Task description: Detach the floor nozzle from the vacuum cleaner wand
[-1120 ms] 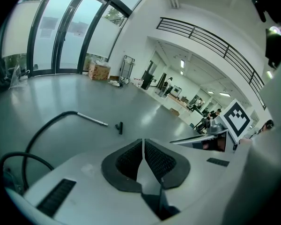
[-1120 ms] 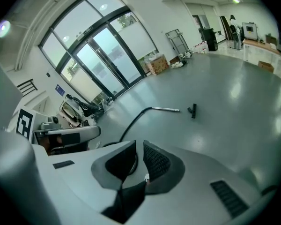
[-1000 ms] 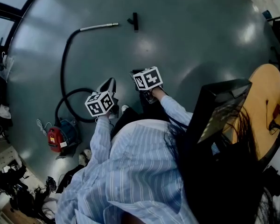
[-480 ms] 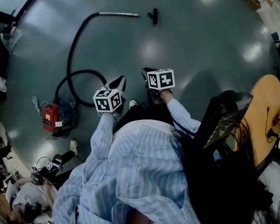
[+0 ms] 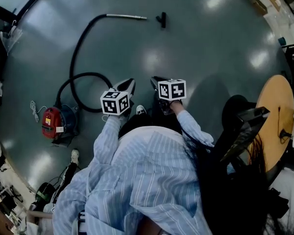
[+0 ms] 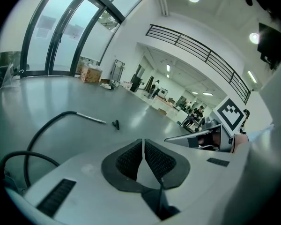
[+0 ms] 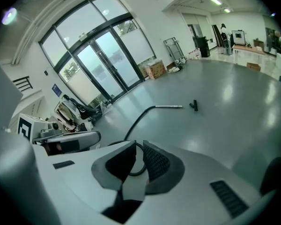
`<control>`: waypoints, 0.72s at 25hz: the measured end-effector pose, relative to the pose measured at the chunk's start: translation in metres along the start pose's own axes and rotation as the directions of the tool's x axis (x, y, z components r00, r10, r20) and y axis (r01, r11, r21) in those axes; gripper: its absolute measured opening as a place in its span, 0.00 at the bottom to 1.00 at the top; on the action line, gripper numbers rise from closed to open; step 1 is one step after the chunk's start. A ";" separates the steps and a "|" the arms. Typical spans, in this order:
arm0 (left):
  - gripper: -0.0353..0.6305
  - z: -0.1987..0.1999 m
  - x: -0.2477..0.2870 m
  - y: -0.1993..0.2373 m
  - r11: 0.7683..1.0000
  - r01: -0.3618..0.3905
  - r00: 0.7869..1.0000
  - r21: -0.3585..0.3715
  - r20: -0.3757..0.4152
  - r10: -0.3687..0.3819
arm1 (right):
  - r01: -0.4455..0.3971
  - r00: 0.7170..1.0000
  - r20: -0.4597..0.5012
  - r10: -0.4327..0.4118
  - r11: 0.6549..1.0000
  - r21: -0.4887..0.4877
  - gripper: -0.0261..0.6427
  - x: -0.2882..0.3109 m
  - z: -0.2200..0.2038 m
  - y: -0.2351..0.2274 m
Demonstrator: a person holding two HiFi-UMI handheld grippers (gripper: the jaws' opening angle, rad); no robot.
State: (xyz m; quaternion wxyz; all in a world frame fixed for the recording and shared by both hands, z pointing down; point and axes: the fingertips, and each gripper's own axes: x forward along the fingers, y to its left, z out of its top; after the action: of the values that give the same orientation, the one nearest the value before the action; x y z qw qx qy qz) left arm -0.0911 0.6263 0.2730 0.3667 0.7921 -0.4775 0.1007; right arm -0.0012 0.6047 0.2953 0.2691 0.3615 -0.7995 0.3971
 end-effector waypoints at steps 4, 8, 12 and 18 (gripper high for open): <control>0.08 0.001 -0.001 -0.007 0.999 0.031 1.000 0.029 -0.001 -0.031 | 0.007 1.000 0.013 -0.006 1.000 -0.007 0.11 -0.005 -0.004 0.006; 0.08 0.007 0.000 -0.011 0.998 0.051 0.999 0.048 0.006 -0.051 | 0.017 1.000 0.025 -0.016 1.000 -0.006 0.11 -0.010 -0.004 0.007; 0.08 0.013 0.004 -0.017 0.996 0.064 0.998 0.063 0.009 -0.065 | 0.023 0.999 0.029 -0.022 1.000 -0.017 0.09 -0.016 -0.001 0.003; 0.08 0.014 0.012 -0.018 0.995 0.069 0.998 0.073 0.005 -0.070 | 0.042 0.999 0.032 -0.041 0.999 -0.010 0.09 -0.017 0.002 -0.010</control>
State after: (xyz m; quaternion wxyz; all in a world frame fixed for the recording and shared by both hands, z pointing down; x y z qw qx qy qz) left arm -0.0720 0.6136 0.2607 0.3391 0.8213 -0.4472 0.1022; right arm 0.0162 0.6049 0.2862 0.2663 0.3830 -0.7982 0.3812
